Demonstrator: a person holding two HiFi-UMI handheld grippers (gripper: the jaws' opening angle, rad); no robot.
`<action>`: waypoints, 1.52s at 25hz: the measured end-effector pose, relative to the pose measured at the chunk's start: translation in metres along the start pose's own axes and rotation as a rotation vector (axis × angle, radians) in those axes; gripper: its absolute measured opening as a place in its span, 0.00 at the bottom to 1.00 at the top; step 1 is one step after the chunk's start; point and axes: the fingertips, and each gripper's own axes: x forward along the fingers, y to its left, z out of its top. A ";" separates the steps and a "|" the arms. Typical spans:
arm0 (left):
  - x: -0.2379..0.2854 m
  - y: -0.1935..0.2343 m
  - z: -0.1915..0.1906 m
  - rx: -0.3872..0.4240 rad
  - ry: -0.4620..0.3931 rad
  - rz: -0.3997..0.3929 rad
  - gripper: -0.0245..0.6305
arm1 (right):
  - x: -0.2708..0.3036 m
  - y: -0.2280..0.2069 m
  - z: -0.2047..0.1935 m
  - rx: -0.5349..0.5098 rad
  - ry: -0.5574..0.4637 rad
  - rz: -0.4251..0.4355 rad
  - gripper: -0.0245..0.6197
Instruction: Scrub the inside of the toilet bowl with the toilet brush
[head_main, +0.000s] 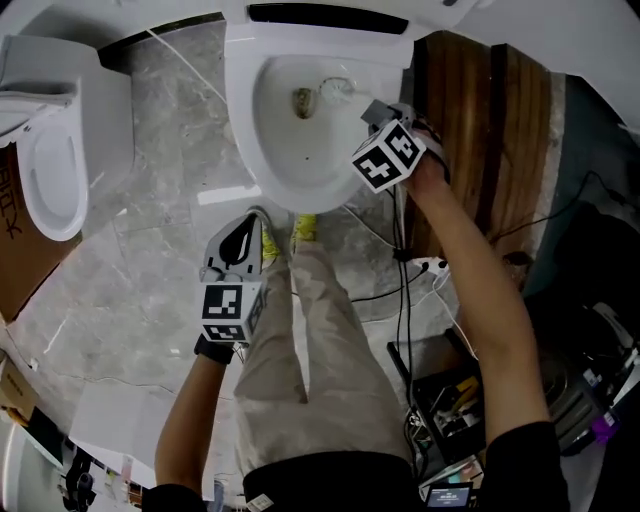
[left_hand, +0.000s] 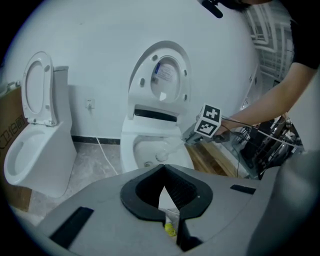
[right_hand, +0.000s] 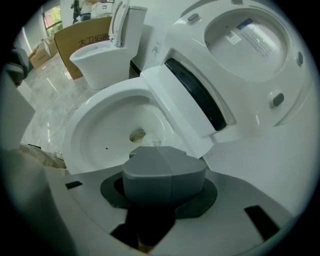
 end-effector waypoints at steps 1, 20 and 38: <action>0.003 -0.004 0.003 0.011 -0.002 -0.003 0.06 | -0.002 0.002 -0.005 0.019 0.001 0.012 0.31; 0.017 -0.018 0.004 0.013 -0.003 -0.006 0.06 | -0.035 0.059 -0.054 0.133 0.082 0.154 0.30; 0.030 -0.023 0.015 0.006 -0.014 -0.020 0.06 | -0.058 0.111 -0.056 0.295 0.095 0.266 0.29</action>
